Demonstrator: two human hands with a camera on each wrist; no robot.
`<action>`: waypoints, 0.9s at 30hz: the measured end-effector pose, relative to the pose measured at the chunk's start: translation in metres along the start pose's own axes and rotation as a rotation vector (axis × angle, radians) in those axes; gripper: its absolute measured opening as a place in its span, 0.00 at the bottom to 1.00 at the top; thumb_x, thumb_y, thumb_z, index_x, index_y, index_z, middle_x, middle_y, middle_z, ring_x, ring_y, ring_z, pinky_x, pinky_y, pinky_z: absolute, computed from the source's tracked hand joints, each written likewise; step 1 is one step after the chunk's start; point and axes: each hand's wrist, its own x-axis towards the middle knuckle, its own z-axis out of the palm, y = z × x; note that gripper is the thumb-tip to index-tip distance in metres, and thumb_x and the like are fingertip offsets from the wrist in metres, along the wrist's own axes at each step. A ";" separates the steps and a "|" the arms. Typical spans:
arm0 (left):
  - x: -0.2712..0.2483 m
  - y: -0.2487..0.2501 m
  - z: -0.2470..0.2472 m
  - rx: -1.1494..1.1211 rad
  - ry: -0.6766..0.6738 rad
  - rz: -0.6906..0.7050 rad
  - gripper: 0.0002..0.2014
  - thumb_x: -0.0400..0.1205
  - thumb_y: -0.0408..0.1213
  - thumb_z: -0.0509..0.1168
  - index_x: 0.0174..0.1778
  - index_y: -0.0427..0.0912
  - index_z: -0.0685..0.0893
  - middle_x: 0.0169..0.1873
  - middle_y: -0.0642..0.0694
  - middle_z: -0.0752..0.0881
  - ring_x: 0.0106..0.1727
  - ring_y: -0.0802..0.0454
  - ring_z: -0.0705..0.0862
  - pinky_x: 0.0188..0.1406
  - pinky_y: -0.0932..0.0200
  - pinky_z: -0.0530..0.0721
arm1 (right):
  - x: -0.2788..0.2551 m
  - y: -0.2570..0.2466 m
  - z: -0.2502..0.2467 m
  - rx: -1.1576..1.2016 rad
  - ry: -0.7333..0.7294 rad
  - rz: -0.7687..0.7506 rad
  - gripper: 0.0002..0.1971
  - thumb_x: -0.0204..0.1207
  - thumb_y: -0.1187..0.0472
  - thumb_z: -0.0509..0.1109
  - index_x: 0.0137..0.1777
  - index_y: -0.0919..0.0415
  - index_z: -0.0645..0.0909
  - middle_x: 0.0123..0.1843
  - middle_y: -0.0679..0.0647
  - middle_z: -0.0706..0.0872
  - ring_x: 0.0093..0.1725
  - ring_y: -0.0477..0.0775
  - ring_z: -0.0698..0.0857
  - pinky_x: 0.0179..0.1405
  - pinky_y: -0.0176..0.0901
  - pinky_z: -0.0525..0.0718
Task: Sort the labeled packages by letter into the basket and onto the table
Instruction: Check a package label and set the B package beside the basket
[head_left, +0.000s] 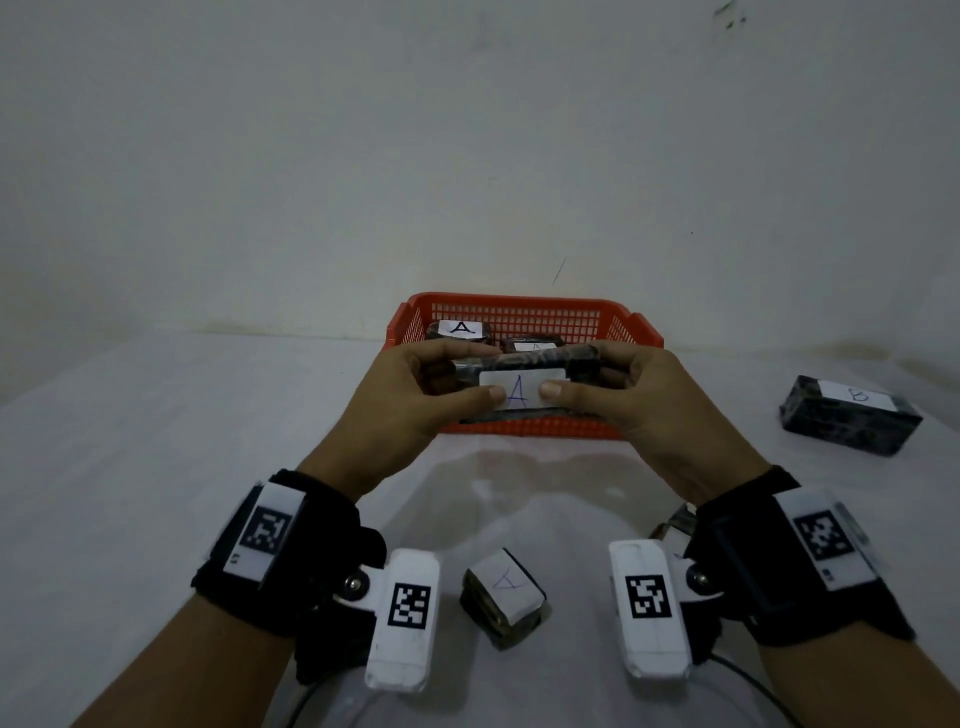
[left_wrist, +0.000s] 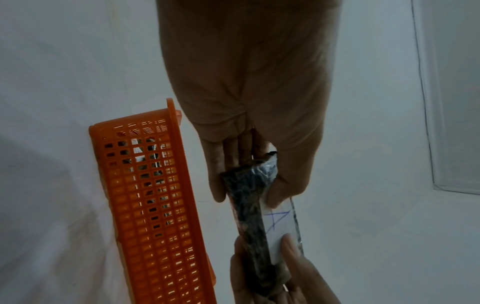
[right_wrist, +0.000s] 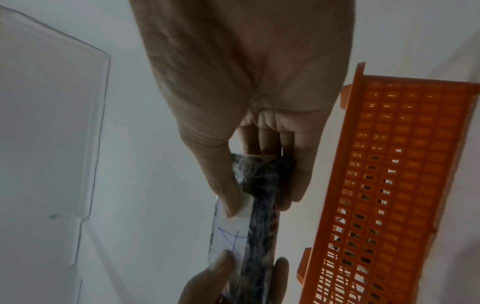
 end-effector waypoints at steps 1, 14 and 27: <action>0.000 0.000 0.000 0.005 0.006 0.012 0.16 0.76 0.25 0.76 0.59 0.39 0.88 0.51 0.46 0.95 0.53 0.51 0.94 0.49 0.61 0.91 | 0.000 0.000 0.001 -0.003 -0.008 0.001 0.19 0.72 0.62 0.83 0.63 0.60 0.89 0.57 0.53 0.96 0.58 0.51 0.94 0.62 0.49 0.92; -0.001 0.001 0.001 0.104 -0.076 -0.021 0.17 0.82 0.44 0.72 0.67 0.47 0.87 0.56 0.49 0.93 0.59 0.52 0.91 0.60 0.57 0.89 | 0.008 0.008 -0.004 0.186 0.000 0.021 0.24 0.61 0.53 0.84 0.57 0.62 0.91 0.58 0.62 0.94 0.59 0.63 0.94 0.66 0.61 0.88; 0.000 0.000 0.001 0.068 0.002 -0.032 0.19 0.77 0.32 0.76 0.65 0.42 0.88 0.55 0.49 0.93 0.56 0.55 0.92 0.58 0.59 0.90 | 0.008 0.007 -0.001 0.149 -0.022 0.036 0.29 0.58 0.59 0.92 0.60 0.59 0.89 0.60 0.60 0.94 0.62 0.62 0.93 0.67 0.61 0.88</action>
